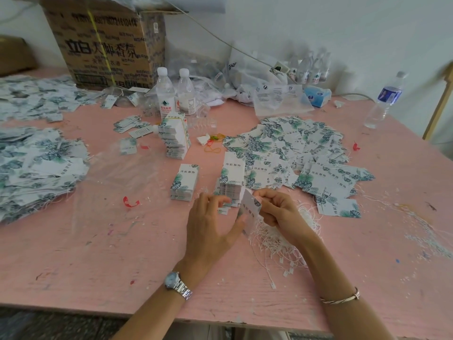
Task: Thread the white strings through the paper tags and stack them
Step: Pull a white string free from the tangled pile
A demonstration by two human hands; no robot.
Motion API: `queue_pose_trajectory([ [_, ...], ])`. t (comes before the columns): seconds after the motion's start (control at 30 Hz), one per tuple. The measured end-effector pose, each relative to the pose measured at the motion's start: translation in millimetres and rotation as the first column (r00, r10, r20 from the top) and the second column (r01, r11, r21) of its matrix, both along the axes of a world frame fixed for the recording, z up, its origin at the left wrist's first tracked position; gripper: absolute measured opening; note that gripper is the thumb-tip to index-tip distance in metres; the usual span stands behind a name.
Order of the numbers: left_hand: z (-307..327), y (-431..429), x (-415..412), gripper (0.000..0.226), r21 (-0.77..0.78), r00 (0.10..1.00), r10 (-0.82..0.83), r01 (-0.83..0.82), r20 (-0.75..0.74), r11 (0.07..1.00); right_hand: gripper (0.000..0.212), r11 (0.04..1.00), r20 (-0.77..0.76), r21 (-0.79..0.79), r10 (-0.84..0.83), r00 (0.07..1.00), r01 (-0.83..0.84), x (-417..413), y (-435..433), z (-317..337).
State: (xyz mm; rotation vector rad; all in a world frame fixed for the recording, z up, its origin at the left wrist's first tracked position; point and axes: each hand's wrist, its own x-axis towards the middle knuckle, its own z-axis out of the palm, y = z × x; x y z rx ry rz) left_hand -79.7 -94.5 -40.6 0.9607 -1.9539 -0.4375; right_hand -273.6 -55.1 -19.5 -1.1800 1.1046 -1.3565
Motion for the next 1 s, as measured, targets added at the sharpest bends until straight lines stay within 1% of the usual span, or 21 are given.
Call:
queue_pose_trajectory([
  [0.03, 1.8, 0.3, -1.8, 0.037, -0.052, 0.999, 0.001, -0.003, -0.037, 0.999, 0.025, 1.000, -0.004, -0.001, 0.006, 1.000, -0.006, -0.1, 0.2, 0.6],
  [0.1, 6.3, 1.5, -6.7, 0.028, -0.157, 0.996, -0.013, 0.000, -0.087, 0.988, 0.023, 1.000, -0.009, -0.008, 0.017, 1.000, -0.017, -0.2, 0.7, 1.3],
  [0.2, 12.3, 2.1, -14.5, 0.020, -0.203, 0.993, -0.028, 0.005, -0.111, 0.979, 0.025, 0.999, -0.009, -0.017, 0.033, 0.999, -0.033, 0.6, 2.0, 2.7],
  [0.3, 13.5, 2.0, -19.3, 0.017, -0.197, 0.993, -0.040, 0.017, -0.113, 0.980, 0.028, 0.999, -0.024, -0.030, 0.044, 0.999, -0.045, 1.5, 2.6, 3.6],
  [0.43, 15.9, 3.0, -21.3, 0.019, -0.170, 0.991, -0.062, 0.041, -0.117, 0.985, 0.016, 0.998, -0.032, -0.041, 0.041, 0.999, -0.042, 0.5, 1.9, 3.3],
  [0.53, 19.2, 0.0, -22.4, 0.020, -0.174, 0.992, -0.066, 0.047, -0.103, 0.984, 0.013, 0.999, -0.033, -0.040, 0.016, 0.999, -0.018, 0.1, 2.1, 3.0],
  [0.57, 19.9, -1.0, -23.1, 0.020, -0.159, 0.993, -0.065, 0.048, -0.102, 0.986, 0.014, 0.999, -0.044, -0.038, 0.000, 0.999, -0.002, 0.3, 2.4, 3.2],
  [0.67, 20.3, -0.5, -25.7, 0.018, -0.083, 0.991, -0.054, 0.044, -0.125, 0.996, 0.029, 0.999, -0.106, -0.019, -0.042, 0.993, 0.040, 1.2, 3.9, 5.1],
  [0.73, 20.0, 0.7, -27.2, 0.014, -0.047, 0.988, -0.046, 0.039, -0.148, 0.998, 0.032, 1.000, -0.125, -0.023, -0.020, 0.992, 0.018, 1.5, 5.3, 6.6],
  [0.8, 20.4, 1.3, -28.1, 0.011, -0.012, 0.986, -0.048, 0.047, -0.162, 0.999, 0.029, 0.999, -0.135, -0.041, 0.002, 0.991, -0.007, 1.8, 6.0, 7.5],
  [0.87, 20.2, 0.6, -27.7, 0.008, 0.009, 0.983, -0.053, 0.055, -0.174, 0.998, 0.023, 0.998, -0.145, -0.065, -0.009, 0.989, 0.000, 2.2, 5.0, 7.1],
  [0.93, 20.2, -0.3, -26.4, 0.010, 0.021, 0.981, -0.056, 0.061, -0.184, 0.998, 0.016, 0.995, -0.153, -0.096, -0.025, 0.988, 0.010, 3.4, 3.7, 5.6],
  [1.0, 19.7, -1.6, -24.8, 0.011, 0.029, 0.980, -0.068, 0.075, -0.185, 0.997, 0.015, 0.993, -0.151, -0.109, -0.051, 0.987, 0.035, 4.4, 2.7, 3.8],
])
